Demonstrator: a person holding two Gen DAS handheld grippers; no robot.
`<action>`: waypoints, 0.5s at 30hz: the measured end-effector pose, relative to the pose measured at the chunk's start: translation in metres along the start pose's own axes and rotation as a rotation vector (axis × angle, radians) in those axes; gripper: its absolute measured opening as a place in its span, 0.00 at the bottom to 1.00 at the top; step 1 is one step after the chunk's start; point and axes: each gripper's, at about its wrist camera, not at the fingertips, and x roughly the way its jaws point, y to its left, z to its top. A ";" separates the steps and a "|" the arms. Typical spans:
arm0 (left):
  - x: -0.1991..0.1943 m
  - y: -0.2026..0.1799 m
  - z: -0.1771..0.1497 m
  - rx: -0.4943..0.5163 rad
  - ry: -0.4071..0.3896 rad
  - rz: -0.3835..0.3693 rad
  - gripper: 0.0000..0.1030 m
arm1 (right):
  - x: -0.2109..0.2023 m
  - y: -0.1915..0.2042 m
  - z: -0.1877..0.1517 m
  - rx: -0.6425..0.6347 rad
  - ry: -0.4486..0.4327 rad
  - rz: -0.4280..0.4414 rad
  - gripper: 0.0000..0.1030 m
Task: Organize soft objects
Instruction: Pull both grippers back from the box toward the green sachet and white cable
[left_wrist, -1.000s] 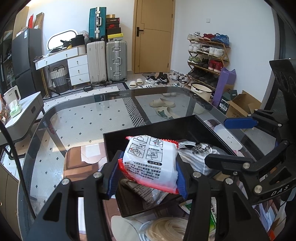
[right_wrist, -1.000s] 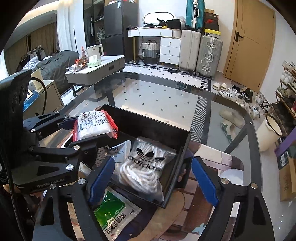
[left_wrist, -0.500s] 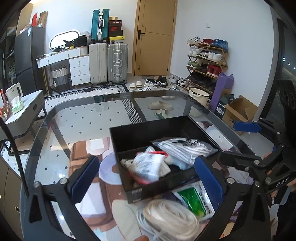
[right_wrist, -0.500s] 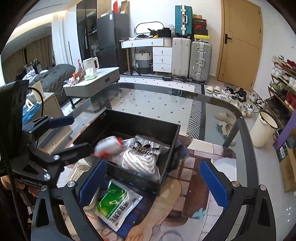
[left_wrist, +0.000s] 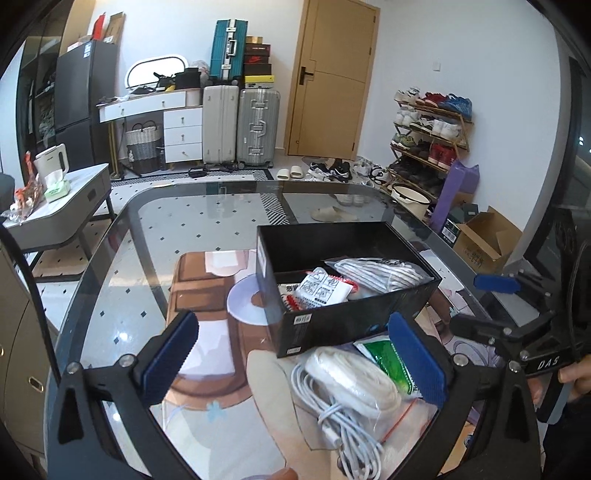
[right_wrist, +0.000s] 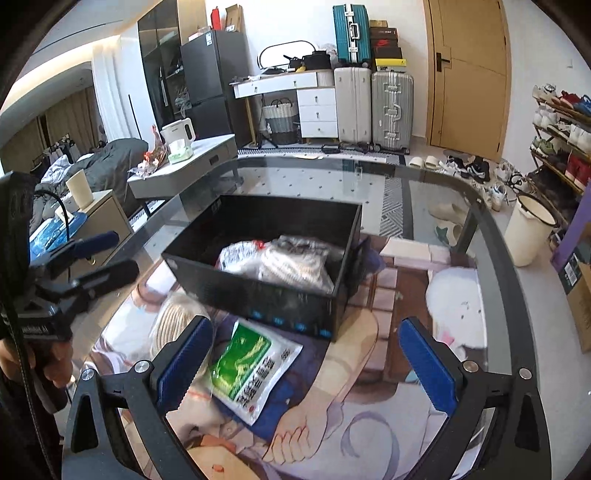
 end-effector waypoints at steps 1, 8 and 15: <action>-0.001 0.000 -0.002 -0.005 0.000 0.004 1.00 | 0.001 0.000 -0.003 0.003 0.006 0.001 0.99; -0.003 0.002 -0.015 -0.018 0.007 0.029 1.00 | 0.004 0.001 -0.022 0.022 0.026 0.017 0.99; -0.003 0.000 -0.023 0.000 0.026 0.051 1.00 | 0.013 0.001 -0.032 0.039 0.063 0.020 0.99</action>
